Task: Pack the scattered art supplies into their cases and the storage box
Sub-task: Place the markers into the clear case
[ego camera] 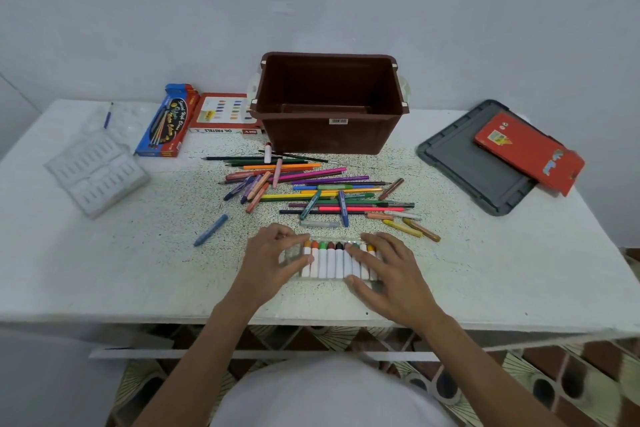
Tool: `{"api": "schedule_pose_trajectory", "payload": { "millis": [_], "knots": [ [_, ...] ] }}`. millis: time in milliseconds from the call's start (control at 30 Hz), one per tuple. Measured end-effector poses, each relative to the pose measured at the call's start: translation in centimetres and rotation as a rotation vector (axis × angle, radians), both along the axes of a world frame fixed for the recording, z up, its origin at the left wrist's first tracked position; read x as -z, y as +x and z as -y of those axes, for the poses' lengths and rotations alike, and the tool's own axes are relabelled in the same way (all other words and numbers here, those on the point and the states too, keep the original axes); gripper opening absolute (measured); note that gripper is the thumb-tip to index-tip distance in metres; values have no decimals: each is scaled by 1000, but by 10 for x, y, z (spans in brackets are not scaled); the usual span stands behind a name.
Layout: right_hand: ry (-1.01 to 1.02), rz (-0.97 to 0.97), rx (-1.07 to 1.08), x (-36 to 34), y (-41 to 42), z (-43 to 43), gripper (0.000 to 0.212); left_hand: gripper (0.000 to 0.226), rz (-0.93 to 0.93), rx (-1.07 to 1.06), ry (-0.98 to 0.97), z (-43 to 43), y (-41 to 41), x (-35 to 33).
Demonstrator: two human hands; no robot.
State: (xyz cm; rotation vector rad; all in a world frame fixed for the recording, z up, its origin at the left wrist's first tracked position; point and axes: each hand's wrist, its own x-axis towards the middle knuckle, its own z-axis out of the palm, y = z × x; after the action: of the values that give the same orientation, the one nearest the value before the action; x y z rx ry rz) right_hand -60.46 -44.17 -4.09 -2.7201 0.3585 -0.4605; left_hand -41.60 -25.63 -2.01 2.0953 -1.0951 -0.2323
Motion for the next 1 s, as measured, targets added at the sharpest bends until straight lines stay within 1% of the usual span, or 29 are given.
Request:
{"api": "schedule_pose_trajectory", "payload": {
  "millis": [133,267,333,600,700,767,867,933,1000],
  "knots": [
    [1,19,-5,1,0,0,52,50,21,-32,-33,-2,-1,8],
    [-7,24,-5,0,0,0,52,43,142,3,-10,-2,1,8],
    [-9,24,-1,0,0,0,52,44,174,17,-14,-4,1,11],
    [-5,10,3,1,0,0,54,39,193,-13,-60,-2,6,15],
    [1,17,3,1,0,0,54,37,178,-70,-46,6,22,8],
    [2,28,0,2,1,0,53,34,194,-106,-71,16,37,0],
    [2,32,-4,2,1,0,53,19,249,-192,-101,31,64,-14],
    [6,31,-2,2,1,0,53,18,304,-235,-72,39,84,-22],
    [5,30,0,3,1,0,53,24,295,-247,-24,48,103,-29]
  ]
}}
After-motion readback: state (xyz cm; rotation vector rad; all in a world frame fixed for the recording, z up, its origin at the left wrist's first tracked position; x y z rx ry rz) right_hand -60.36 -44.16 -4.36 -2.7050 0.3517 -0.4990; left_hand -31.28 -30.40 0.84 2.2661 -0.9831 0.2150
